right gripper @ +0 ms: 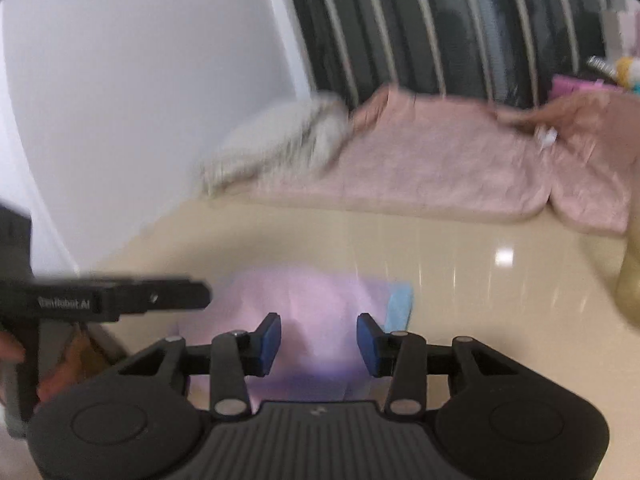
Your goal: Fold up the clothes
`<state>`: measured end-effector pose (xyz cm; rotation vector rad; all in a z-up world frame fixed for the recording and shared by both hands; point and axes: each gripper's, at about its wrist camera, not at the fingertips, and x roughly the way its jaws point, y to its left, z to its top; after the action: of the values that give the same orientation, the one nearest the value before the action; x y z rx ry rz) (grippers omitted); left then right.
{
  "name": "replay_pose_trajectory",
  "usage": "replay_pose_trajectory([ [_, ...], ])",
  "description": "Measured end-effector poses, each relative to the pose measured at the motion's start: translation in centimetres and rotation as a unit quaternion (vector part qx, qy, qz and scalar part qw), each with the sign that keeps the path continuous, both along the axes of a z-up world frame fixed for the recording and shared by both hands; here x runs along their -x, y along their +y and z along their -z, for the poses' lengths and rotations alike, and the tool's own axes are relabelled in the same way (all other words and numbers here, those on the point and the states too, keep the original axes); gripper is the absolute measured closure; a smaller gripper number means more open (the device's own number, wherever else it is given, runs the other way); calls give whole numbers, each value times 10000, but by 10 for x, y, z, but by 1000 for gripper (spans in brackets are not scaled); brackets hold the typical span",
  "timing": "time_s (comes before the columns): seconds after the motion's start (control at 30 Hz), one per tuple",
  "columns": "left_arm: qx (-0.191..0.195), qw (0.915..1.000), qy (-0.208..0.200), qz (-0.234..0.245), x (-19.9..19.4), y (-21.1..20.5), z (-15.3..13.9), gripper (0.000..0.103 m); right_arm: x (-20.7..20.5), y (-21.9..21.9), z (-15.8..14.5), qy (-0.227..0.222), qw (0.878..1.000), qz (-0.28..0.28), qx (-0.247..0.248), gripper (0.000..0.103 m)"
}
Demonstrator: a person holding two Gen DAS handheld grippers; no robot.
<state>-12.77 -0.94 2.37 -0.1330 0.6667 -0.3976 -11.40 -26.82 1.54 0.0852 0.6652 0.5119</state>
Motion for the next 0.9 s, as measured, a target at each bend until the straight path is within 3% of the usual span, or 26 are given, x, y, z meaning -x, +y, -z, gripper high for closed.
replay_pose_trajectory([
  [0.1,-325,9994,-6,-135,12,10,11,30,26,-4,8,-81,9999,-103,29,57],
  [0.2,136,9992,92,-359,13,21,-1,29,40,-10,-1,-277,9996,-8,-88,56],
  [0.27,401,9985,-109,-369,11,21,-9,25,41,-12,-9,-527,9978,225,-336,53],
  [0.33,274,9982,-258,-460,7,10,-11,25,34,-11,-10,-670,9945,501,-638,42],
  [0.43,-56,9979,-323,-559,8,-5,-1,25,26,7,4,-659,9942,784,-337,42],
  [0.53,-6,9991,-128,-407,11,-10,14,25,34,24,22,-921,9914,928,-52,42],
  [0.63,-158,9988,-288,-350,21,-12,19,24,49,29,39,-1171,9864,1147,-124,43],
  [0.73,-332,9983,-424,-223,32,-16,21,25,63,39,48,-1607,9792,1209,255,43],
  [0.8,-285,9983,-453,-223,39,-16,22,26,66,41,48,-1637,9783,1247,232,44],
  [0.9,-284,9981,-526,-168,50,-19,22,36,71,38,51,-1757,9763,1252,180,46],
])
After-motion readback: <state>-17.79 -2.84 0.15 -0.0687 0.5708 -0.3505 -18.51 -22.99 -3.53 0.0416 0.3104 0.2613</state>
